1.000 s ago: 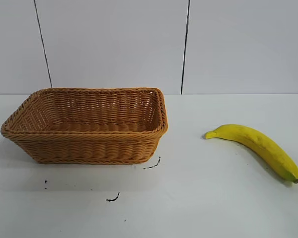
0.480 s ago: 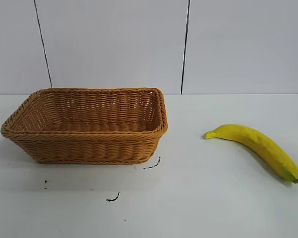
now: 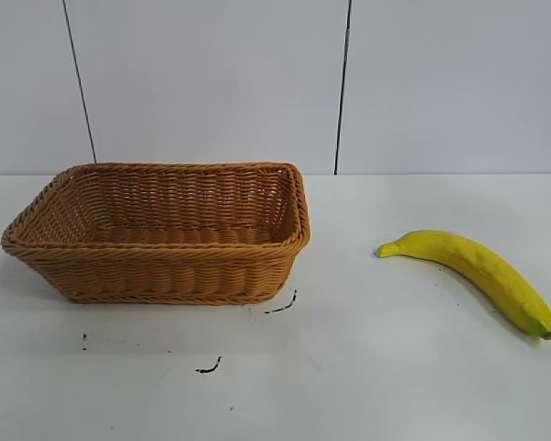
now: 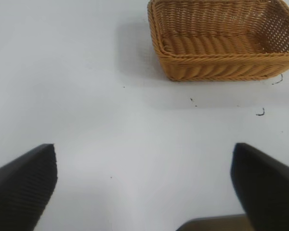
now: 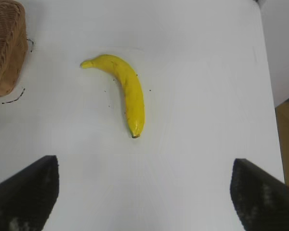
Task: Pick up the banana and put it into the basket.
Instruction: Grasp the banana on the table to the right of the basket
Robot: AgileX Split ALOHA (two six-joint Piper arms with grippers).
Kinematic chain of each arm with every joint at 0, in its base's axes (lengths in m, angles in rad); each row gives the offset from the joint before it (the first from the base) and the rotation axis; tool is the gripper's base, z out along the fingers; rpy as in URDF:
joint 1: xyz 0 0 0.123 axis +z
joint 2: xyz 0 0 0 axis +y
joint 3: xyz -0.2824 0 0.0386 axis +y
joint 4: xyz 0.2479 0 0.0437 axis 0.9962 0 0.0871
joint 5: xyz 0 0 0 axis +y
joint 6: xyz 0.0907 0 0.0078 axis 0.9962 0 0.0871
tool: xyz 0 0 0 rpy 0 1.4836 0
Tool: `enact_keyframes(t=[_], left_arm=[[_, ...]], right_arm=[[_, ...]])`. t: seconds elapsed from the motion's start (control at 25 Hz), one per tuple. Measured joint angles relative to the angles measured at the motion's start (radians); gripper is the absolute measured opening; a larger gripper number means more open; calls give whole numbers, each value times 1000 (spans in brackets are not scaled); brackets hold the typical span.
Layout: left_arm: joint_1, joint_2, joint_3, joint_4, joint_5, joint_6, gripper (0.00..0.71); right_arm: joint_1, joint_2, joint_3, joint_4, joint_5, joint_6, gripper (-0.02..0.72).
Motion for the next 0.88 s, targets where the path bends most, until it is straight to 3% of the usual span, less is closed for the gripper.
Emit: enact_keyframes(t=[0.32,0.56,0.88], left_arm=[[0,0,0,0,0,0,695],[0,0,0,0,0,0,695],[0,0,0,0,0,0,695]], right_arm=[[0,393,-270,0,89,-60,689],[29,519,-321,-1,67,-201,689],[125,586,-321,-27,39,-247,689]])
